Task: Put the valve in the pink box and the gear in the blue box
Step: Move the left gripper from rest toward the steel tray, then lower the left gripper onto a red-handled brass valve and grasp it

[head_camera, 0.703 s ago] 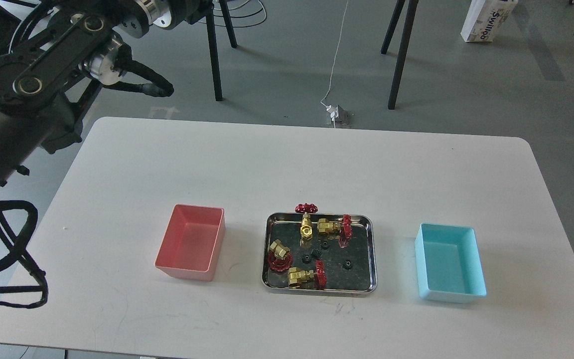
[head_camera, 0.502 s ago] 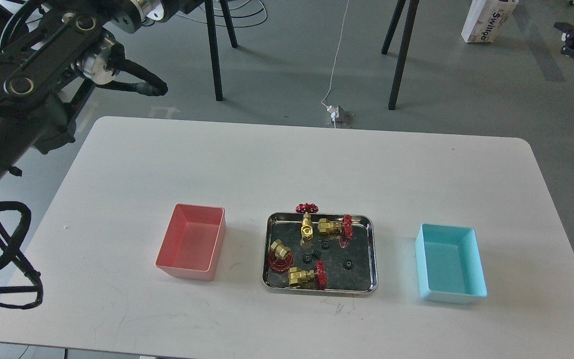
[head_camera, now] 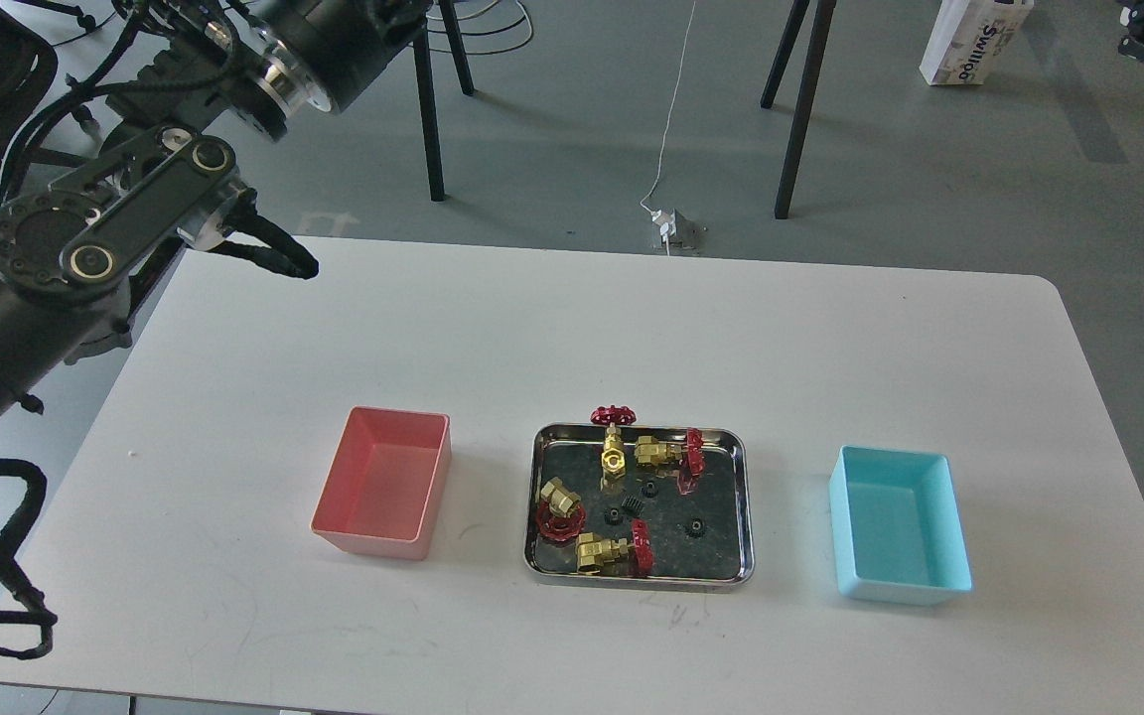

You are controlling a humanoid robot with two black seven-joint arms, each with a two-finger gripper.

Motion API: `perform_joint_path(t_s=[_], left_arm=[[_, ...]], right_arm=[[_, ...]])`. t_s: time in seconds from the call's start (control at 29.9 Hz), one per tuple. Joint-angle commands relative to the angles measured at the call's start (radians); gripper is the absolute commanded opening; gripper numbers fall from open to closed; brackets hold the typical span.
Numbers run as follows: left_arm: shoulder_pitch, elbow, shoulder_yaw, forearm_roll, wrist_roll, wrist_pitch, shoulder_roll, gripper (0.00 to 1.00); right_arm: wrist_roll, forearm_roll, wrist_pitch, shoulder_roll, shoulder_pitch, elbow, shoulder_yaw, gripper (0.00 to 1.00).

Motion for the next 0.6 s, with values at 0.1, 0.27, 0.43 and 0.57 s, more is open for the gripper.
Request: perform_joint_path(t_s=[0.1,0.27,0.43,0.57], left_arm=[[0.061,-0.227,0.186,0.603,0.016,0.244,0.112,0.96],[0.145,-0.255,0.299,0.917,0.154,0.307,0.120,0.99],[0.280,-0.244,0.307,1.014,0.246,0.305,0.052,1.00],[0.375,-0.217,0.306,1.014,0.322,0.305,0.002,1.00]], right_arm=[[-0.001,-0.004,0.001,-0.008,0.022,0.000,-0.003,0.99],[-0.001,-0.059,0.001,-0.008,0.029,0.003,-0.002,0.99],[-0.001,-0.085,0.001,-0.008,0.040,-0.003,-0.003,0.99],[-0.001,-0.113,0.001,-0.003,0.040,-0.007,-0.003,0.99]])
